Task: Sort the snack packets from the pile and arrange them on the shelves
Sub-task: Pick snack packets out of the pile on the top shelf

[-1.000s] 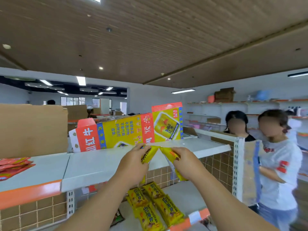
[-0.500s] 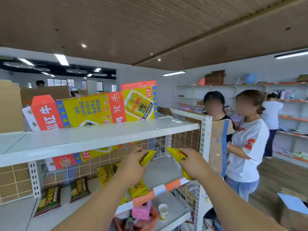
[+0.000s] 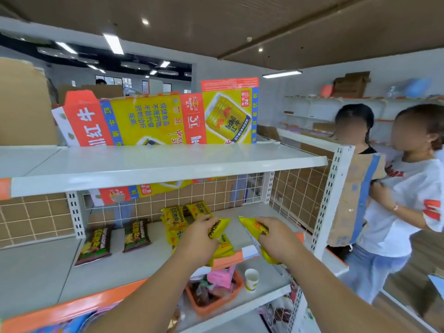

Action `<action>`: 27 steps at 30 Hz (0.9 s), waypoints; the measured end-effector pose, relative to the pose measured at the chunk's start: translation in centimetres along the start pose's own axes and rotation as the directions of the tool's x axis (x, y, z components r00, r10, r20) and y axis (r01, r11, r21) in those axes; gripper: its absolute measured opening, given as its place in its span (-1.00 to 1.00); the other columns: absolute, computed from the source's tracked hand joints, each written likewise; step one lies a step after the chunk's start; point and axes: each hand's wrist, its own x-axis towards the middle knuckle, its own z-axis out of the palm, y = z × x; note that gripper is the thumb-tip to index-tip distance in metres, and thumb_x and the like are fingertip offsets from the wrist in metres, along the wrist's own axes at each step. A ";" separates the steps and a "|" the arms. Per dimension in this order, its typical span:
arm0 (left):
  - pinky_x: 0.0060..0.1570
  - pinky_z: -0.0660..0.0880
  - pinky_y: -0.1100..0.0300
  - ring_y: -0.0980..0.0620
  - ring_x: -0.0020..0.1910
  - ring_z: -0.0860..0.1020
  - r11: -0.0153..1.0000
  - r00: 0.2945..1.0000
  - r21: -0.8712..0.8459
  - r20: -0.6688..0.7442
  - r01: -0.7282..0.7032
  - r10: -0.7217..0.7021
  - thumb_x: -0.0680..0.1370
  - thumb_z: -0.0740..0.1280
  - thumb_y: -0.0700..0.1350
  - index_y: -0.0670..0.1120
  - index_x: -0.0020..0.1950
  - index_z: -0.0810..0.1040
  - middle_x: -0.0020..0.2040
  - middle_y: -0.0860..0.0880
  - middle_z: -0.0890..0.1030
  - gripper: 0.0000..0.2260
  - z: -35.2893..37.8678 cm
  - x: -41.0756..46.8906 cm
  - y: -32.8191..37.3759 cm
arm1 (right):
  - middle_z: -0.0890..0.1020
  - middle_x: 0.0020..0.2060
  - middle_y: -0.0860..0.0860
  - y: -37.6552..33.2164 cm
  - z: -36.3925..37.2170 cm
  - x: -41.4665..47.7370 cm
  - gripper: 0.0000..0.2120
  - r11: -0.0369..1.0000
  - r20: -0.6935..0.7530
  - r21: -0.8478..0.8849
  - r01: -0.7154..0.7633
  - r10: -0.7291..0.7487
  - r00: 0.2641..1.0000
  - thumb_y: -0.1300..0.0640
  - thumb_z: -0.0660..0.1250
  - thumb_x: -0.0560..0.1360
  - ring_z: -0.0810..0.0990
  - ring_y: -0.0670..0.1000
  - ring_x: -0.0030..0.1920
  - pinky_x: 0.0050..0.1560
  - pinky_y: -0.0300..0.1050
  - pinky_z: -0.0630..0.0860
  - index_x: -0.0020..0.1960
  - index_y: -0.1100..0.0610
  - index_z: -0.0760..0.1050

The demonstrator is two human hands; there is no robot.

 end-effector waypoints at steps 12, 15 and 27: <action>0.25 0.36 0.24 0.02 0.44 0.41 0.992 0.992 -0.076 -0.059 0.103 -0.108 0.50 0.35 -0.20 0.13 0.48 0.48 0.55 0.12 0.35 -0.44 -0.5 5.6 -8.9 | 0.53 0.24 0.06 -3.7 8.0 9.3 -0.46 0.985 0.124 -0.160 0.069 -0.050 0.991 0.20 0.29 0.42 0.56 0.14 0.20 0.17 -0.03 0.50 0.39 -0.02 0.50; 0.22 0.45 0.16 -0.02 0.40 0.44 0.992 0.991 -0.077 -0.079 0.099 -0.105 0.50 0.36 -0.19 0.12 0.46 0.50 0.51 0.09 0.41 -0.47 -0.9 6.6 -10.2 | 0.53 0.27 0.09 -4.1 9.1 10.9 -0.47 0.985 0.112 -0.153 0.082 -0.066 0.992 0.22 0.29 0.44 0.55 0.18 0.22 0.19 -0.01 0.51 0.40 -0.02 0.50; 0.36 0.42 0.10 -0.05 0.46 0.40 0.966 0.959 0.053 -0.147 0.252 -0.242 0.53 0.34 -0.12 0.06 0.50 0.46 0.55 0.00 0.36 -0.49 2.0 9.9 -13.3 | 0.55 0.17 0.06 -1.2 13.8 17.8 -0.55 0.988 0.189 -0.060 0.144 -0.131 0.973 0.00 0.22 0.39 0.60 0.18 0.04 0.03 0.03 0.58 0.26 -0.15 0.55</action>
